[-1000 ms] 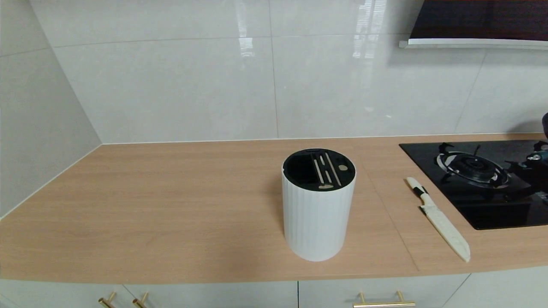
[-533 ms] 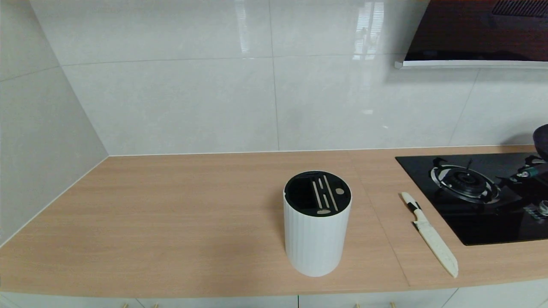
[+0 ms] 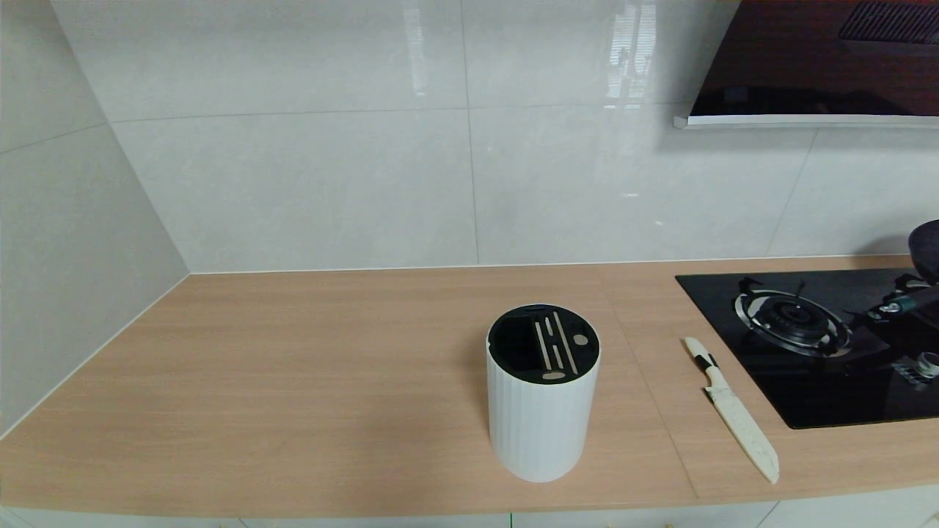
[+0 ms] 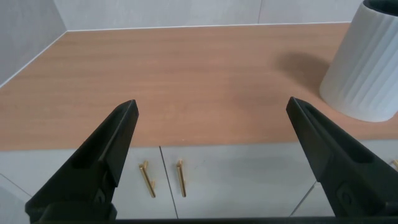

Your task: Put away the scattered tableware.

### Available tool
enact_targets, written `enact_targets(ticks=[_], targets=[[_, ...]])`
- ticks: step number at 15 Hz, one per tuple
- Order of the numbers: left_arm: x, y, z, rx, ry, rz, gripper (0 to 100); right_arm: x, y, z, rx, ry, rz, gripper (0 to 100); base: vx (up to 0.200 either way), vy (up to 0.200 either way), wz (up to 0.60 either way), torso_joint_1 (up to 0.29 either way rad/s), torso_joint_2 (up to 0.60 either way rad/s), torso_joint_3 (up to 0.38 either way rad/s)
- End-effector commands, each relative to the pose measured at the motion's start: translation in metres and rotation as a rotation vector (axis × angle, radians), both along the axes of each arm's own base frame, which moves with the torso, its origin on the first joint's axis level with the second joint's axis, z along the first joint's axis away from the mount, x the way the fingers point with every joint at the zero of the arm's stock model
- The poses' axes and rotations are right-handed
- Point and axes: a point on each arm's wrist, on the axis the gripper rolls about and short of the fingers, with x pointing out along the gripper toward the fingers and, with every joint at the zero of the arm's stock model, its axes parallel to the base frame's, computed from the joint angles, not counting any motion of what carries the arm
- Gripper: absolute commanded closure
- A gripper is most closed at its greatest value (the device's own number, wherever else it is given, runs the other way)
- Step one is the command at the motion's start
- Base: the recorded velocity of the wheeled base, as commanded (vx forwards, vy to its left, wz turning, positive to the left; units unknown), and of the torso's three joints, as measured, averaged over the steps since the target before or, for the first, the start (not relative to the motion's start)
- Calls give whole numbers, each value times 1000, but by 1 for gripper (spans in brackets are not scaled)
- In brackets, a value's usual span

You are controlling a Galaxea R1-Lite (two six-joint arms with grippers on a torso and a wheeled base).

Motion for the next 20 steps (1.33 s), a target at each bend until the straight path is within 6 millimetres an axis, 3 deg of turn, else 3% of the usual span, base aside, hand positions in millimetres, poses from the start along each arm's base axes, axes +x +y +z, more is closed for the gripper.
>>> enact_targets(ticks=[1,6,8,10,12,15,18,20], targets=[[0,0,0,0,1,0,0,0,0,0,0,1,1,0,0,0,0,0,0,0],[0,0,0,0,1,0,0,0,0,0,-32,1,3,0,0,0,0,0,0,0],[0,0,0,2,1,0,0,-3,0,51,19,-61,31,0,0,0,0,0,0,0],[0,0,0,3,1,0,0,9,0,85,23,-19,50,0,0,0,0,0,0,0],[0,0,0,2,1,0,0,41,1,110,21,110,49,0,0,0,0,0,0,0],[0,0,0,2,1,0,0,105,5,122,14,341,49,0,0,0,0,0,0,0],[0,0,0,2,1,0,0,181,9,99,6,554,48,0,0,0,0,0,0,0],[0,0,0,2,1,0,0,217,11,83,5,568,47,0,0,0,0,0,0,0]])
